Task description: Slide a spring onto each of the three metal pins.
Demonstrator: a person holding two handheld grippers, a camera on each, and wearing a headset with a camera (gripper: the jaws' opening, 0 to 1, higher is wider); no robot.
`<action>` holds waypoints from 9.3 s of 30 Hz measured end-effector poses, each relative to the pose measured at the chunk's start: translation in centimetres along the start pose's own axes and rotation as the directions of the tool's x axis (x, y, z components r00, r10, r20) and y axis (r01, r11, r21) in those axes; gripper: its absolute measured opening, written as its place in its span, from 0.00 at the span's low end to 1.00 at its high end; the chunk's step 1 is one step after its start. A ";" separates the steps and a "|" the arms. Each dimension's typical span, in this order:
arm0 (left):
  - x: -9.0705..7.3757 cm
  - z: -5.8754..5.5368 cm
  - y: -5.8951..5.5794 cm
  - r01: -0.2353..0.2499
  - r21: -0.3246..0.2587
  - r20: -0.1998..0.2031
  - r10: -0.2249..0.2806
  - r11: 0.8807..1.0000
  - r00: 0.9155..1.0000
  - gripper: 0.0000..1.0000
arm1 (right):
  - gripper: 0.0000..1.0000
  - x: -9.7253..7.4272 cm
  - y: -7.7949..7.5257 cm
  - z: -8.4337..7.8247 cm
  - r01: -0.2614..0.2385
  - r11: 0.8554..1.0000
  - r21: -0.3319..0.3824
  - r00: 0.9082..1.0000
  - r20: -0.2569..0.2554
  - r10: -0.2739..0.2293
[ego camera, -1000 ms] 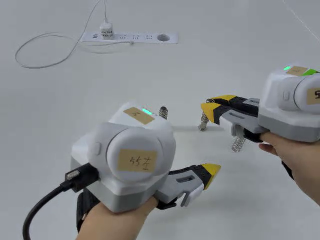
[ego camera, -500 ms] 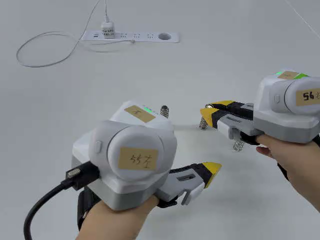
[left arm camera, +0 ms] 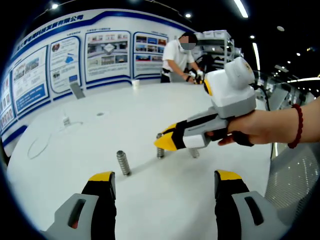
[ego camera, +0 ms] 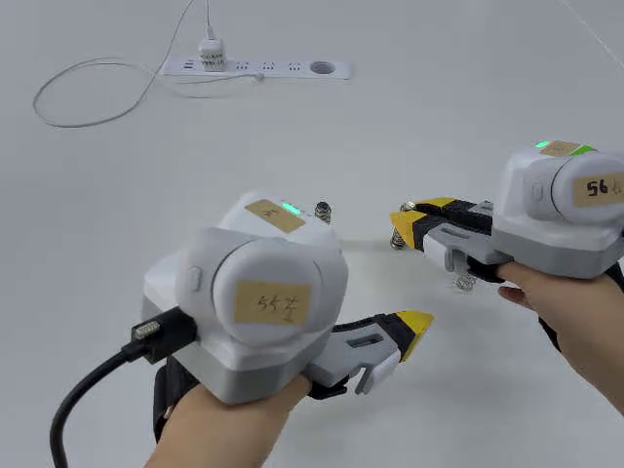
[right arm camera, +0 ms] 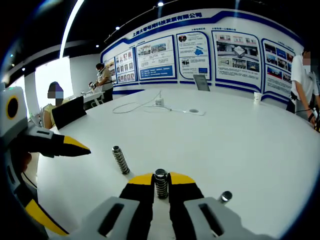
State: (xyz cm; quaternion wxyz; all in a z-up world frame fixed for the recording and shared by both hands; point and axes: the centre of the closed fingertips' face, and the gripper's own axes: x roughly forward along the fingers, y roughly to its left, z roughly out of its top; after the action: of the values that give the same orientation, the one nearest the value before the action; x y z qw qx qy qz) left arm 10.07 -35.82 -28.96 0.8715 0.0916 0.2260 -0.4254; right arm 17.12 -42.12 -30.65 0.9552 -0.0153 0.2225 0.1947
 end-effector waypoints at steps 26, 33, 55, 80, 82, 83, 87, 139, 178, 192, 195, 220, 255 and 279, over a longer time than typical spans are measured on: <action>0.1 0.2 -0.5 0.005 0.014 0.008 -0.006 1.000 1.000 0.81 | 0.31 -3.7 0.4 2.6 -0.016 0.999 0.048 0.998 0.064 0.012; 0.1 0.4 -0.6 0.002 0.031 0.018 -0.002 1.000 1.000 0.79 | 0.38 -5.3 -0.1 2.8 -0.017 0.998 0.056 0.997 0.072 0.013; 1.9 1.3 -3.3 0.098 0.111 0.011 -0.099 0.989 0.995 0.70 | 0.48 -10.0 -2.5 0.0 0.019 0.994 0.104 0.998 0.065 -0.026; 6.4 0.7 -5.1 0.159 0.166 -0.039 -0.155 0.973 0.987 0.52 | 0.56 -12.7 -4.0 -4.1 0.067 0.998 -0.016 0.996 -0.061 -0.068; 6.8 0.7 -5.3 0.162 0.169 -0.045 -0.156 0.972 0.987 0.49 | 0.56 -12.9 -4.1 -4.5 0.068 0.997 -0.048 0.994 -0.084 -0.072; 6.9 0.6 -5.4 0.163 0.170 -0.046 -0.157 0.972 0.986 0.48 | 0.57 -12.9 -4.0 -4.5 0.066 0.996 -0.056 0.994 -0.087 -0.070; 7.9 0.6 -5.6 0.165 0.162 -0.046 -0.160 0.973 0.986 0.45 | 0.56 -12.9 -4.0 -4.6 0.052 0.998 -0.037 0.995 -0.086 -0.055; 10.2 0.0 -6.6 0.242 0.170 -0.081 -0.232 0.955 0.969 0.10 | 0.56 -13.3 -4.3 -3.1 0.021 0.995 0.098 1.000 0.006 -0.022; 2.6 8.1 -6.8 0.230 0.085 0.241 -0.244 0.969 0.939 0.10 | 0.22 -11.5 -1.3 4.0 -0.176 0.692 0.700 0.965 0.261 -0.020; 1.7 8.2 -6.6 0.232 0.058 0.283 -0.239 0.971 0.929 0.10 | 0.13 -11.5 -0.3 4.6 -0.243 0.611 0.753 0.954 0.299 0.011; 1.6 8.2 -6.5 0.232 0.056 0.289 -0.239 0.971 0.927 0.10 | 0.12 -11.5 -0.2 4.8 -0.258 0.608 0.751 0.950 0.311 0.018; 1.4 5.4 -3.4 0.090 0.063 0.160 -0.099 0.994 0.982 0.30 | 0.11 -11.0 -0.8 6.0 -0.168 0.799 0.578 0.958 0.288 -0.007; 0.9 0.7 1.8 -0.046 -0.008 0.057 0.046 0.999 0.997 0.76 | 0.11 -7.2 -5.9 4.6 0.086 0.963 0.256 0.983 0.135 -0.123; 1.3 0.7 1.2 -0.018 -0.031 0.054 0.019 0.999 0.998 0.89 | 0.11 -5.5 -8.0 3.0 0.111 0.974 0.200 0.980 0.139 -0.141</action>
State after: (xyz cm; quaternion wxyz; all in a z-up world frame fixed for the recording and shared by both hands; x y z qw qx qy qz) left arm 11.94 -36.21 -28.98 0.8826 0.0691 0.2078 -0.4161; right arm 16.87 -51.21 -25.99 0.9768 0.0770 0.1653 0.1120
